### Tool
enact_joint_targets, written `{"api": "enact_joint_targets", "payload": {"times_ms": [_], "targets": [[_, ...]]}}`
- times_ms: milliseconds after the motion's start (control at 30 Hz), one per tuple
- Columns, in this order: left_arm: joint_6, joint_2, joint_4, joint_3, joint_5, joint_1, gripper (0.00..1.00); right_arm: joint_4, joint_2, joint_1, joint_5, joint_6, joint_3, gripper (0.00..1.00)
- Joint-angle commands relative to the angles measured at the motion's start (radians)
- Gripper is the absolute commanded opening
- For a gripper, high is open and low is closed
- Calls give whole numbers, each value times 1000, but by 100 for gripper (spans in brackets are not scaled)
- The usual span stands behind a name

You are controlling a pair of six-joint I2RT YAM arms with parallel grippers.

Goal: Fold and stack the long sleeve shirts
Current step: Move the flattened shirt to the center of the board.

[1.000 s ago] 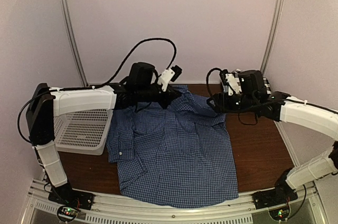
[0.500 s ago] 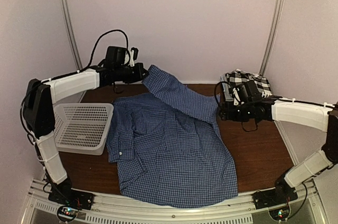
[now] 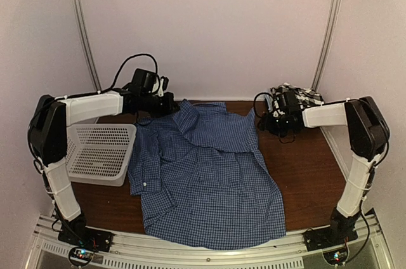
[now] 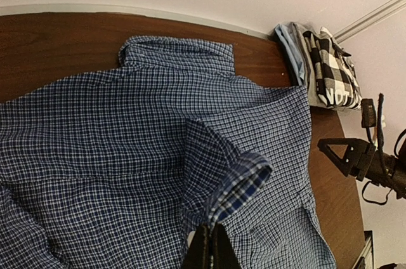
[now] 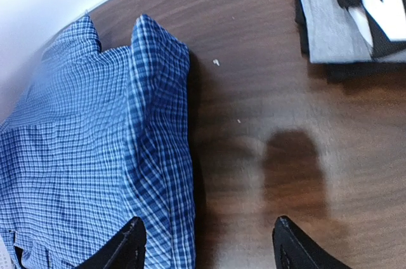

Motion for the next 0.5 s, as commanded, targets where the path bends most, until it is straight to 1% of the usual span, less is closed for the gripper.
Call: {"api": "enact_joint_targets", "payload": {"times_ms": [0,233,300,467], "targets": [[-8,-42,46,-28,31,1,0,86,55,-5,-52,-7,94,71],[6,-62,53,-33,29,1,0,84,127,-4,-54,-16,185,70],[11,-55,53,-25,31,1,0,66,164,-5,-54,-24,226,66],[14,-34,53,-3,39,1,0,-32,275,-5,-28,-46,356,49]]}}
